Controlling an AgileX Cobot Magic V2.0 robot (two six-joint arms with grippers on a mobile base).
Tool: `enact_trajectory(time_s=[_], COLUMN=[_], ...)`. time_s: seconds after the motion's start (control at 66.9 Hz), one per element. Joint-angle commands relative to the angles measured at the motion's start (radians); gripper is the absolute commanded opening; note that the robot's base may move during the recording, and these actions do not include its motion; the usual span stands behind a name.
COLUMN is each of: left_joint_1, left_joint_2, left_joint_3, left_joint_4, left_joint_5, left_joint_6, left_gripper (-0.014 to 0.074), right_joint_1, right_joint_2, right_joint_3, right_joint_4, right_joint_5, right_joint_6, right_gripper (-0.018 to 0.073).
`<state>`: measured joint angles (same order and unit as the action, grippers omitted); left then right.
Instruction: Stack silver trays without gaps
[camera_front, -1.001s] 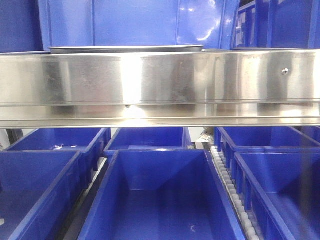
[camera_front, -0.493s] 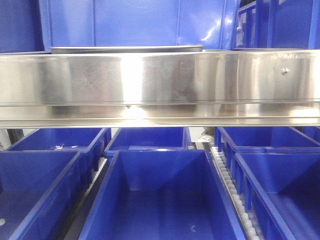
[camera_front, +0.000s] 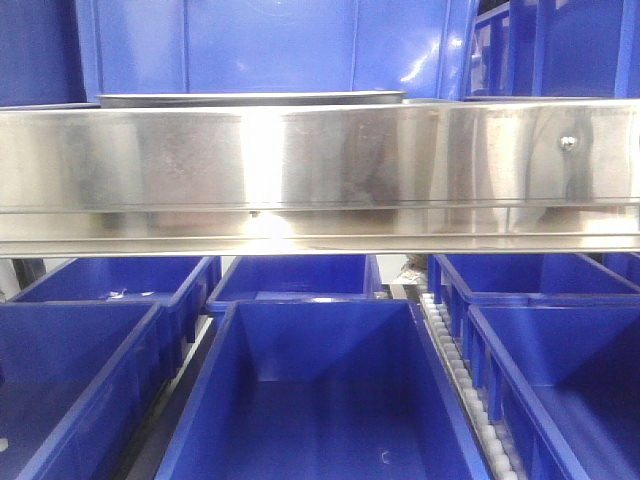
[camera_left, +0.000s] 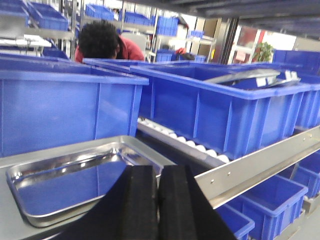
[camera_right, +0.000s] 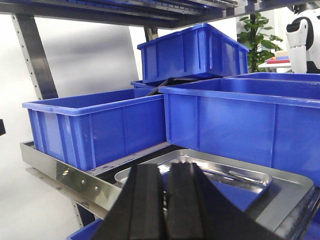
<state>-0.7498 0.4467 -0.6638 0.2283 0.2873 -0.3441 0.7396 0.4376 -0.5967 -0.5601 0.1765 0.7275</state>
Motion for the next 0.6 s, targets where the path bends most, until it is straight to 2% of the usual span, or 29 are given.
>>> enact_trajectory(time_s=[0.0, 0.583], left_joint_1=[-0.008, -0.008], left_joint_2=[-0.013, -0.013], left_joint_3=[0.001, 0.001], left_joint_4=[0.003, 0.003], left_joint_5=[-0.01, -0.014], left_joint_6=[0.002, 0.002], left_gripper=[-0.0007, -0.0007], right_joint_1=[0.001, 0.001], right_joint_2=[-0.006, -0.005], right_joint_3=[0.004, 0.004], right_joint_4=[-0.015, -0.015], right_joint_5=[-0.011, -0.013], right_joint_6=[-0.008, -0.008], right_gripper=[-0.0017, -0.0017])
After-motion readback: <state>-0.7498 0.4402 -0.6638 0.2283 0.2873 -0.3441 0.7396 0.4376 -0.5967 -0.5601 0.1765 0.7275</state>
